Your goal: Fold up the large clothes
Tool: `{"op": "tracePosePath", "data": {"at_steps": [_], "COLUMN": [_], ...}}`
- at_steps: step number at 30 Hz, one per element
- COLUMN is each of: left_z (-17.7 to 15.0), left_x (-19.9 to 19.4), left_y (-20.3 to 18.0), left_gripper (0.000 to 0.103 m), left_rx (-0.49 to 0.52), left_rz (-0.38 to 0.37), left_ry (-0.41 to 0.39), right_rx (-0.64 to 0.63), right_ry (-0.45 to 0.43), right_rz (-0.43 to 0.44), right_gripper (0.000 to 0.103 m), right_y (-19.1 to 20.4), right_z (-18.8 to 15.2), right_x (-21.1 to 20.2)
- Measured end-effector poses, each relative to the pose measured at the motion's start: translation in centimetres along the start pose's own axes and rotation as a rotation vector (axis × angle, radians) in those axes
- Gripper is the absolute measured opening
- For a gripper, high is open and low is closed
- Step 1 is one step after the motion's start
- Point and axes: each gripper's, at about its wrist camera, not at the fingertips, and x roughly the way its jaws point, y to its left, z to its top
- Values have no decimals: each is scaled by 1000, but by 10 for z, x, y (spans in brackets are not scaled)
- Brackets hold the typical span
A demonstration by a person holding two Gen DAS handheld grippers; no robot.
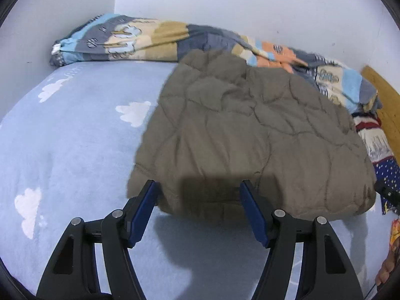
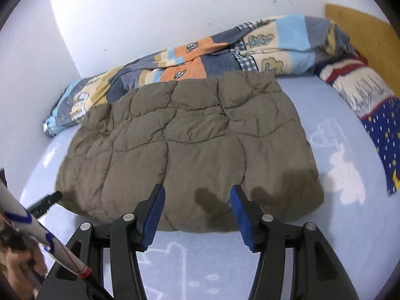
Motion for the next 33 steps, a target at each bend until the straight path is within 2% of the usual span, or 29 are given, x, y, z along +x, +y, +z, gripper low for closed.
{"op": "tracePosePath", "data": {"at_steps": [6, 11, 14, 33], "left_z": [1, -2, -5, -11], "left_x": [24, 30, 32, 32], "left_y": [-6, -12, -14, -26], "left_gripper": [73, 74, 75, 76], "left_rx": [15, 44, 65, 139], "left_rz": [45, 87, 97, 159], "left_ry": [32, 37, 33, -6], "right_rx": [-1, -42, -36, -48], "right_ry": [60, 85, 104, 107], "right_rz": [-11, -45, -35, -45], "right_gripper": [59, 64, 64, 66], "right_y": [-6, -2, -6, -5], "right_z": [-3, -7, -9, -12], "right_x": [43, 61, 69, 74]}}
